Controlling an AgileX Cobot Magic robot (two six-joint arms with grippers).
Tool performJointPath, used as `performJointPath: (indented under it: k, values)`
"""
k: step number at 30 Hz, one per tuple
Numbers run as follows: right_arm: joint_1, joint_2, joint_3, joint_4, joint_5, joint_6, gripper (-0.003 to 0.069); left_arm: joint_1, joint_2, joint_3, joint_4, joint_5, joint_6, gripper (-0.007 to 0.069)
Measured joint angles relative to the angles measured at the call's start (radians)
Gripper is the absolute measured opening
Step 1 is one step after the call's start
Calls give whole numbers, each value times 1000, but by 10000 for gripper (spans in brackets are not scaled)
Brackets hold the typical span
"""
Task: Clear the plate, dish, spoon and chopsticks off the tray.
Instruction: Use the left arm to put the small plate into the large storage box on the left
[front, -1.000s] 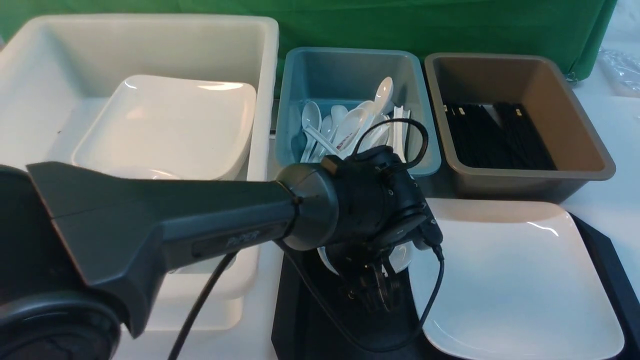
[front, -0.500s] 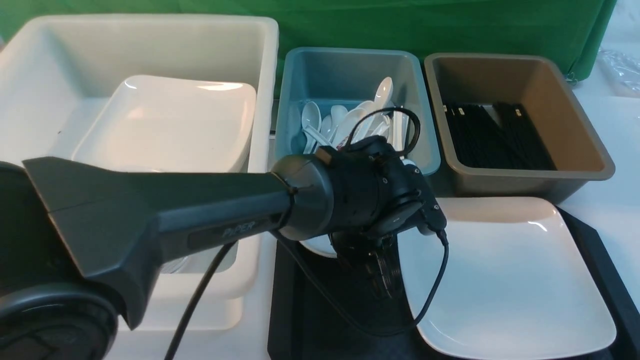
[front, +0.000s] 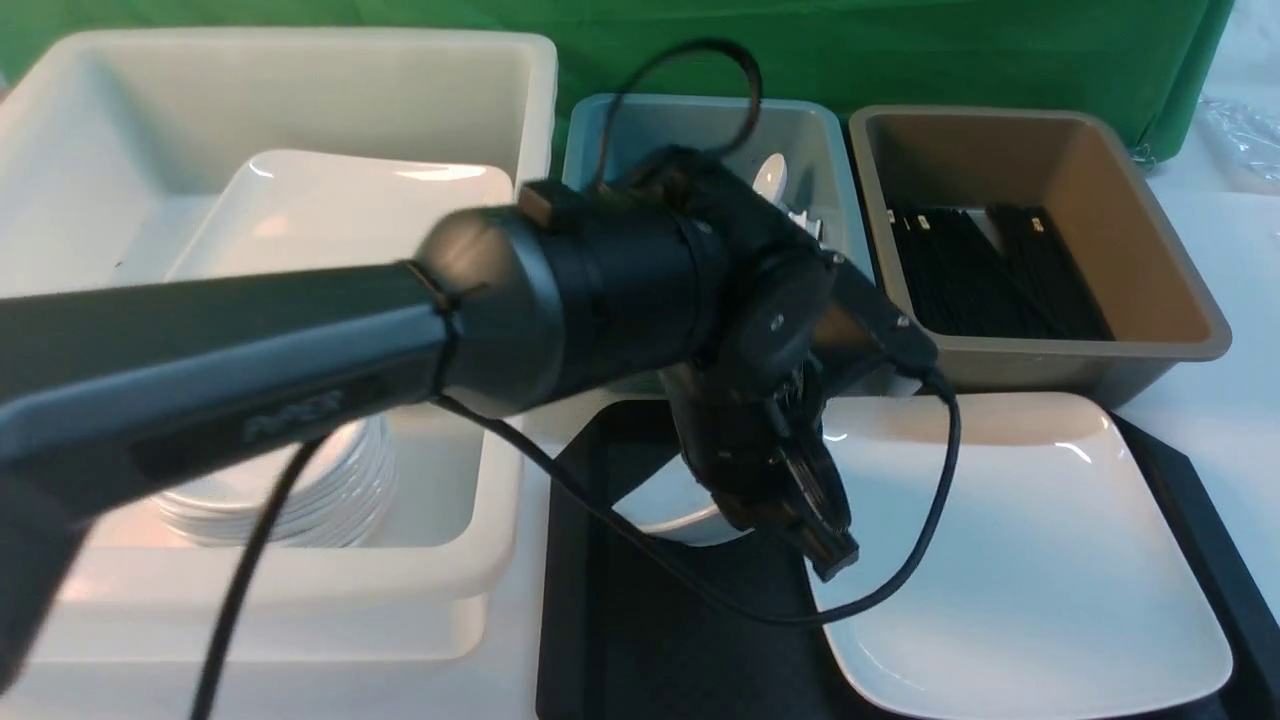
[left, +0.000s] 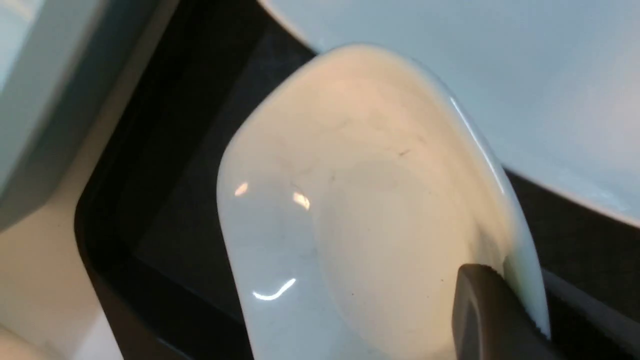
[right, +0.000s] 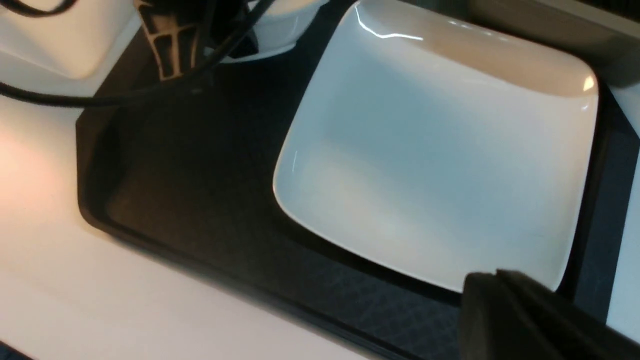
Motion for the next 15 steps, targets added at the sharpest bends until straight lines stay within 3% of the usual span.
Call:
performJointPath:
  k: [8,15]
  values:
    - [0,15,-8,0,-55,-3,22,3,-117,-18,-28,13,-1,19]
    - [0,196,-232,47,-77,-150,22,99,-294,-151,93,95,-75,19]
